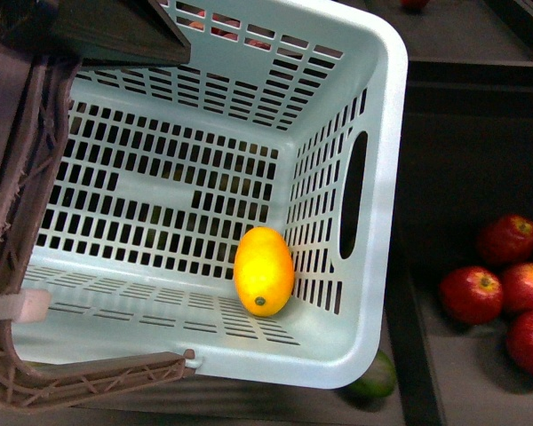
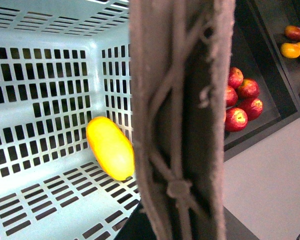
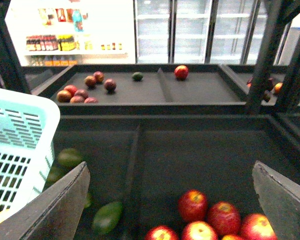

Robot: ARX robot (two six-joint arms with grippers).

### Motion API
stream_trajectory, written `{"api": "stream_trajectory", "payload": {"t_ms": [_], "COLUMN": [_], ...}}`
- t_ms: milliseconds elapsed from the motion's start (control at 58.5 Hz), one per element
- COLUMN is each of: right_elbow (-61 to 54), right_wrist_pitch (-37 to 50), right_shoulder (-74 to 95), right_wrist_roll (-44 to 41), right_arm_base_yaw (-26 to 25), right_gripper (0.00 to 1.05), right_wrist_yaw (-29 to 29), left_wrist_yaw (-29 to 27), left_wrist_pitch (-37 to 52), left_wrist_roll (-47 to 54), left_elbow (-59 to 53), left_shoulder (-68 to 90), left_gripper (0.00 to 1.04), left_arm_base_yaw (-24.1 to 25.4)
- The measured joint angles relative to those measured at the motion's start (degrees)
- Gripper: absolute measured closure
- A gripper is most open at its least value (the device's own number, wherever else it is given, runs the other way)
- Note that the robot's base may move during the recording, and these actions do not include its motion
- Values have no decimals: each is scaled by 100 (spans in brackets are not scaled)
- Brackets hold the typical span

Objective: Pick mango and avocado into basket

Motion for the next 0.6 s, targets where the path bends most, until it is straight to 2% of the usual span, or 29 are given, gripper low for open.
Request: {"api": "stream_trajectory", "payload": {"t_ms": [598], "right_elbow": [-4], "right_wrist_pitch": [4], "right_shoulder": [-4], "right_wrist_roll": [0], "right_arm_base_yaw": [-15], "right_gripper": [8], "right_wrist_yaw": [-42], "left_wrist_yaw": [-118], "left_wrist_pitch": [0], "left_wrist_roll": [-7], "left_elbow": [-7], "left_shoulder": [0], "left_gripper": [99], "left_arm_base_yaw": [81]}}
